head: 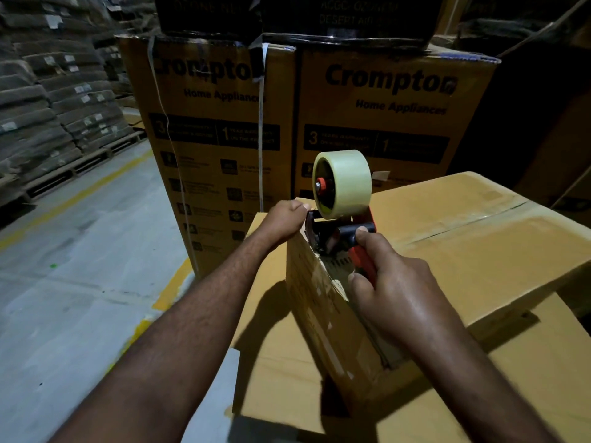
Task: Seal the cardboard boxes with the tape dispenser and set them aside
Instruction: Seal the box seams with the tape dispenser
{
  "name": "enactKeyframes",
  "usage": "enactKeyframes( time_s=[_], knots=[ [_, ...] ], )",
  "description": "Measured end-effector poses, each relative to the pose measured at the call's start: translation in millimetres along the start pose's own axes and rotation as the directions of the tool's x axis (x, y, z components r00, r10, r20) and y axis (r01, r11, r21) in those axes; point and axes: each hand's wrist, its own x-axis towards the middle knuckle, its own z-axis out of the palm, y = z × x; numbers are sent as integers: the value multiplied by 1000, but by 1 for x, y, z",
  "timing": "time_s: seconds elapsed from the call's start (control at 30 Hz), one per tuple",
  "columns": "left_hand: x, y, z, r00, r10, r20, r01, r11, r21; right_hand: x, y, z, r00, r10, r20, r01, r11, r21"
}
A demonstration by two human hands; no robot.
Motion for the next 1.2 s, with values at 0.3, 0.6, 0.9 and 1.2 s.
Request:
enactKeyframes(
  time_s=[0.3, 0.6, 0.9, 1.2],
  knots=[
    [-2, 7, -6, 986, 7, 166, -2, 999, -32, -40, 22, -32, 991, 108, 83, -101, 991, -93],
    [-26, 23, 7, 953, 263, -151, -159, 858, 489, -72, 17, -36, 990, 127, 54, -119, 984, -131],
    [-78, 36, 33, 980, 148, 136, -196, 846, 496, -76, 19, -34, 998, 29, 62, -27, 999, -23],
    [-89, 41, 43, 991, 62, 121, -120, 823, 556, -148, 37, -57, 996, 5, 92, 3, 996, -86]
  ],
)
